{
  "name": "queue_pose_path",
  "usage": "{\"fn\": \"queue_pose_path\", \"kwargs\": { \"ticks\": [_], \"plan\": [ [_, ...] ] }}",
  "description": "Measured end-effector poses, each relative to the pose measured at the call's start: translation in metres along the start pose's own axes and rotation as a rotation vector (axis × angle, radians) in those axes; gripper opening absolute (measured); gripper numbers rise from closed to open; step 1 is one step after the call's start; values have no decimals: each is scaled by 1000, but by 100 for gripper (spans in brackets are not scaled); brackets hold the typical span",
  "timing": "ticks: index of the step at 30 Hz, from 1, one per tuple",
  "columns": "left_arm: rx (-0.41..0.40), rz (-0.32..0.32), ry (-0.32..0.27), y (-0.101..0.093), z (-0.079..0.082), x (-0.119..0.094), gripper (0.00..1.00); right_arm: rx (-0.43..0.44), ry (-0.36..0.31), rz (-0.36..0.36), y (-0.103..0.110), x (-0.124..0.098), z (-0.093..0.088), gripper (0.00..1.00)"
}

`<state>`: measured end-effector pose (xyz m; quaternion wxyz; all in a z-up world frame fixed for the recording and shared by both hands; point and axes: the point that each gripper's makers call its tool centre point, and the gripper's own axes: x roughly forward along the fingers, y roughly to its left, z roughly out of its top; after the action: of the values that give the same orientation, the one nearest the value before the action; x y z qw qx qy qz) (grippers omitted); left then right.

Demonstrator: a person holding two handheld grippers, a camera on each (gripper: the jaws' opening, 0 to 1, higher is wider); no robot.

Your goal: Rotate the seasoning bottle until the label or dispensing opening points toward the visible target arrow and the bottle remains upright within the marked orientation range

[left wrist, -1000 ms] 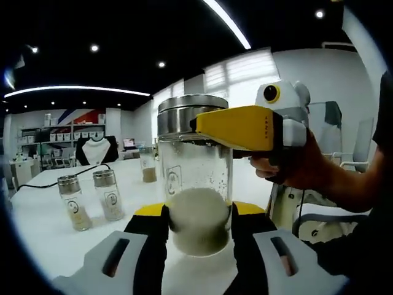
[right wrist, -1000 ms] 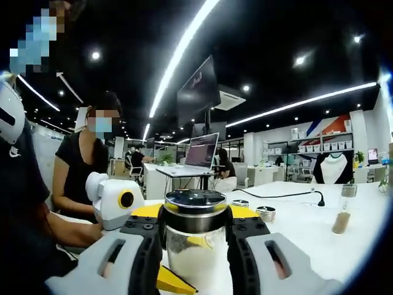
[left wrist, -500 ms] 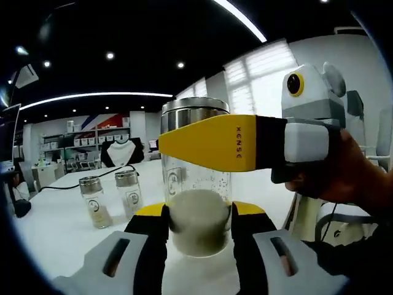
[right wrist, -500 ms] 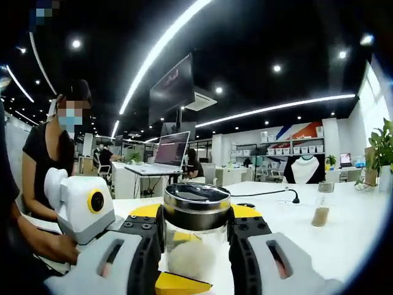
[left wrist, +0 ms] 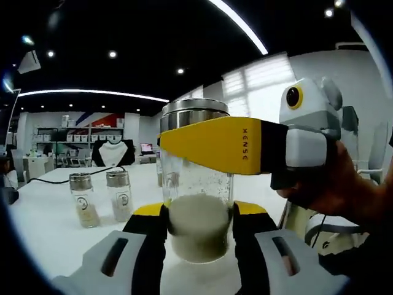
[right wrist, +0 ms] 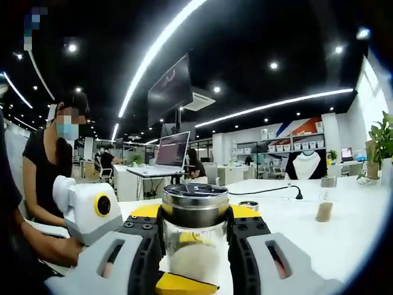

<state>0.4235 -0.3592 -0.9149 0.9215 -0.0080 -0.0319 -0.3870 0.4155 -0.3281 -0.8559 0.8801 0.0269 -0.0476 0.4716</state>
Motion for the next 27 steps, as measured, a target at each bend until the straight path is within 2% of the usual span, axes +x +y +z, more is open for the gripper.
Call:
{"fn": "queue_pose_path", "kwargs": {
  "ticks": [3,4,7,10,16,18,23,27],
  "plan": [
    [-2,-50,-1,-3,2,-2,45,11,0,38,3,-1,1,38],
    [11,-85,13,-7,0,-4,45,6,5,49,4,-1,1,38],
    [58,-118,29,-8,0,-8,47,2,18,90,9,-3,0,38],
    [52,-156,31,-11,1,-10,47,9,14,134,12,-5,1,38],
    [62,-224,35,-19,0,-15,47,4,12,259,25,-10,2,38],
    [42,-261,34,-24,1,-17,47,37,-3,308,29,-12,5,38],
    [27,-317,23,-34,5,-20,46,44,-13,397,38,-17,9,38],
    [29,-308,24,-34,5,-20,45,28,-13,411,40,-18,9,38]
  ]
}}
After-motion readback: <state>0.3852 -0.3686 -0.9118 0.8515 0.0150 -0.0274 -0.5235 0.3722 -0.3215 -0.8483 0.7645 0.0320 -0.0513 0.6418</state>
